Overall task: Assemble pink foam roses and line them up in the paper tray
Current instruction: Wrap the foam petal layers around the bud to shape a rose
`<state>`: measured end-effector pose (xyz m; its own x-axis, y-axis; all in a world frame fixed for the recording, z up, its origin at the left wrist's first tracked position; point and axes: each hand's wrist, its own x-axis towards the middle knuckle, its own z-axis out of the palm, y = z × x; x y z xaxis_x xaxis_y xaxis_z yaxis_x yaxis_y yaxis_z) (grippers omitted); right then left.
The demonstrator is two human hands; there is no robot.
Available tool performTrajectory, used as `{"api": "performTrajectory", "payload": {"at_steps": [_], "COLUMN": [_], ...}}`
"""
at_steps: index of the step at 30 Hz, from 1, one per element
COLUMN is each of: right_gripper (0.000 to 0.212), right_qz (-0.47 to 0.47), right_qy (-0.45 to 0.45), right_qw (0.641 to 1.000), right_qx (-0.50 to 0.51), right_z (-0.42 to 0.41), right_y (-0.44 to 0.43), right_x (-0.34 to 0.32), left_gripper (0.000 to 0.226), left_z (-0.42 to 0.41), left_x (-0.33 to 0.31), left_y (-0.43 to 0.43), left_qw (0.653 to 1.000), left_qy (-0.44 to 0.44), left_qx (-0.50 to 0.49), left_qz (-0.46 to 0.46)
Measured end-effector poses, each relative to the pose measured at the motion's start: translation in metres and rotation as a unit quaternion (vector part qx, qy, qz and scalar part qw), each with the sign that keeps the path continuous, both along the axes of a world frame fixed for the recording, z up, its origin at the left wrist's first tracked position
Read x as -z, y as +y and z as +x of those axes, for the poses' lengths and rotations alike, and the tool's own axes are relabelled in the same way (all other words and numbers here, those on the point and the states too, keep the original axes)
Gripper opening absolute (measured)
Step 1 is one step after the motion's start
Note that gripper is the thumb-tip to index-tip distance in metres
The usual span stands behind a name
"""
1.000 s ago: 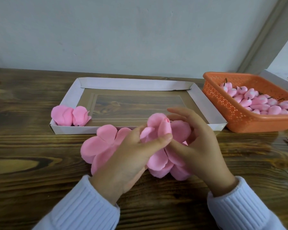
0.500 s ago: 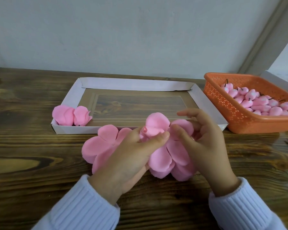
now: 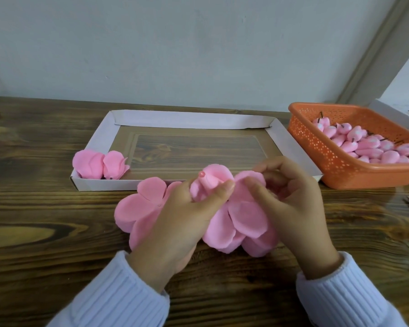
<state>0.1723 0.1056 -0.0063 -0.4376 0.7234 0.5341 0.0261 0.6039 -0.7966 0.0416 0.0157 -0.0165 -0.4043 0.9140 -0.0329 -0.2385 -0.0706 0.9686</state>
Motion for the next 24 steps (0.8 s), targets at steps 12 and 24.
{"api": "performTrajectory", "payload": {"at_steps": [12, 24], "right_gripper": [0.003, 0.013], "right_qz": [0.041, -0.003], "right_qy": [0.003, -0.009], "right_qw": [0.996, 1.000], "right_qx": [-0.077, -0.012], "right_z": [-0.0006, -0.0014], "right_y": [-0.0039, -0.0018], "right_x": [-0.0019, 0.0011], "left_gripper": [0.059, 0.021], "left_z": [-0.0002, 0.0017], "left_x": [0.0008, 0.0006], "left_y": [0.0015, -0.0020], "left_qw": [0.998, 0.984], "left_qy": [0.017, 0.175], "left_qx": [-0.051, 0.041], "left_qz": [-0.018, -0.007]}}
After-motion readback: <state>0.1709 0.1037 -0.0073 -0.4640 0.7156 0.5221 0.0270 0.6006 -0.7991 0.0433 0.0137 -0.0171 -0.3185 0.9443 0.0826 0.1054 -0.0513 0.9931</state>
